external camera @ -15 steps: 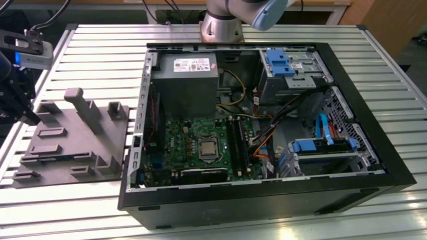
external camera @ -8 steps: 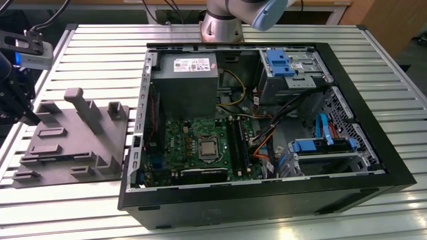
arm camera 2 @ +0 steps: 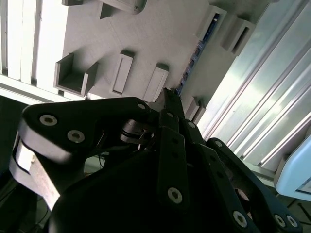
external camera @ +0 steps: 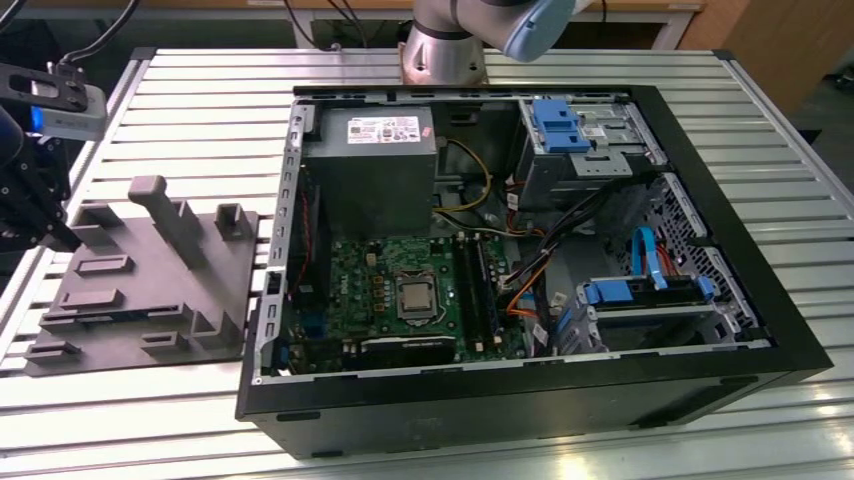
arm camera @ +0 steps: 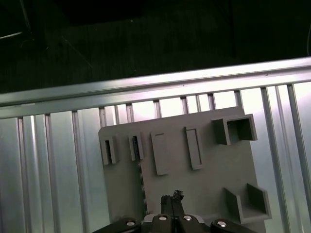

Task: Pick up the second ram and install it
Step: 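Pick up the second ram and move it above second insertion slot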

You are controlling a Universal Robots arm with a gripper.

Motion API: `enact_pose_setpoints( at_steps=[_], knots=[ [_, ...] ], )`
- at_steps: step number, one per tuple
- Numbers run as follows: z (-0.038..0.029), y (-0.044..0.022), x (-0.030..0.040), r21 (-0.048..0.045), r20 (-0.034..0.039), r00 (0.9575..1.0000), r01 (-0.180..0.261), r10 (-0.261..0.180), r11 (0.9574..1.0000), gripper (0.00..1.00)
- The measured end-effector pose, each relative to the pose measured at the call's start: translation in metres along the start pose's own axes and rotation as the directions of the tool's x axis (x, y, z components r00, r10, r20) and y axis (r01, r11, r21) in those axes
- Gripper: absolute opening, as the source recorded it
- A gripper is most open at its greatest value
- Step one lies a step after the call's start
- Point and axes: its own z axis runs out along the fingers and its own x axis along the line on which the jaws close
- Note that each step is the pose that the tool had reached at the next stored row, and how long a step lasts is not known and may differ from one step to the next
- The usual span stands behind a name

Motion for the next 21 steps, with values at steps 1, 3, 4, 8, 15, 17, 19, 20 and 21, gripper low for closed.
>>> enact_pose_setpoints(
  at_steps=[1, 3, 4, 8, 15, 17, 19, 20, 21],
  knots=[
    [0.0004, 0.0001, 0.0, -0.0001, -0.0001, 1.0, 0.002, -0.002, 1.0, 0.11],
    [0.0014, 0.0003, 0.0001, -0.0002, -0.0003, 1.0, 0.006, -0.006, 1.0, 0.11],
    [0.0018, 0.0003, 0.0002, -0.0003, -0.0005, 1.0, 0.008, -0.008, 1.0, 0.11],
    [0.0041, 0.0005, 0.0005, -0.0005, -0.0008, 0.9998, 0.017, -0.017, 0.9998, 0.11],
    [0.007, 0.0006, 0.0014, -0.0011, -0.0017, 0.9994, 0.036, -0.036, 0.9994, 0.11],
    [0.0077, 0.0005, 0.0017, -0.0011, -0.0019, 0.9992, 0.041, -0.041, 0.9992, 0.11],
    [0.0084, 0.0005, 0.0021, -0.0012, -0.0021, 0.9989, 0.046, -0.046, 0.9989, 0.11],
    [0.0087, 0.0005, 0.0022, -0.0014, -0.0022, 0.9988, 0.048, -0.048, 0.9988, 0.11],
    [0.009, 0.0005, 0.0023, -0.0014, -0.0023, 0.9987, 0.051, -0.051, 0.9987, 0.11]
  ],
)
